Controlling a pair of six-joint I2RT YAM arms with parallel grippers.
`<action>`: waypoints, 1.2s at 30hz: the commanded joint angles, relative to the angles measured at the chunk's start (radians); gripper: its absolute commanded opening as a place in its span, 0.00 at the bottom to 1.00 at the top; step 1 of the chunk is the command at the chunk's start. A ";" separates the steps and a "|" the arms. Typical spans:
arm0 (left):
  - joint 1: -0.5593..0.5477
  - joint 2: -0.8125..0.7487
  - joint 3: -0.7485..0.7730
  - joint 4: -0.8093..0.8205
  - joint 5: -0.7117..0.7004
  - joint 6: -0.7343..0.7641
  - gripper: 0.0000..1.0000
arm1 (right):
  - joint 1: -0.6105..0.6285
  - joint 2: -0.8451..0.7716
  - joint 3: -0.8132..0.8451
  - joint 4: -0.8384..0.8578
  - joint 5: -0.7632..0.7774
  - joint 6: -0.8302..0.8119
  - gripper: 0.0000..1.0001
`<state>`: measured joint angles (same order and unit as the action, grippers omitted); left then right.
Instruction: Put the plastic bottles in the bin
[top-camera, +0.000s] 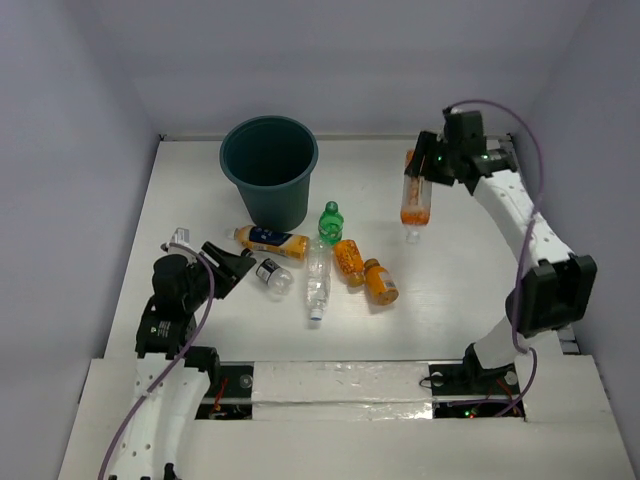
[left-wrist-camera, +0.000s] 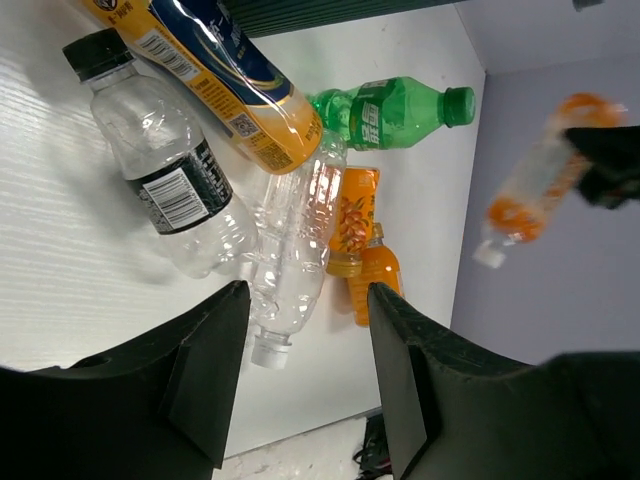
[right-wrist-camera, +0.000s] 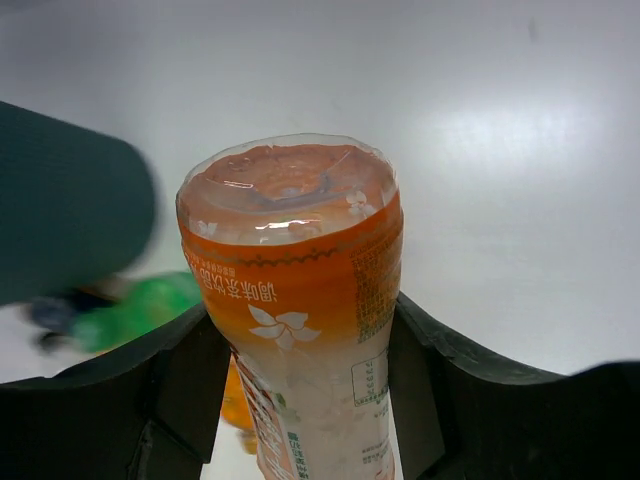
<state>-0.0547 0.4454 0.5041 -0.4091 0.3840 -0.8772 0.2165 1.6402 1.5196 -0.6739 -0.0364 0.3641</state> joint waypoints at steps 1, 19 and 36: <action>-0.007 0.036 0.048 0.058 -0.026 -0.014 0.48 | -0.002 -0.118 0.204 0.039 -0.078 0.041 0.57; -0.025 0.289 0.077 0.170 -0.201 -0.085 0.61 | 0.263 0.259 0.618 0.858 -0.065 0.674 0.61; 0.076 0.670 0.194 0.302 -0.226 -0.034 0.74 | 0.431 0.474 0.803 0.591 0.111 0.245 0.77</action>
<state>0.0109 1.0870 0.6571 -0.1604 0.1574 -0.9371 0.6247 2.1593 2.3013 -0.0734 0.0246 0.7483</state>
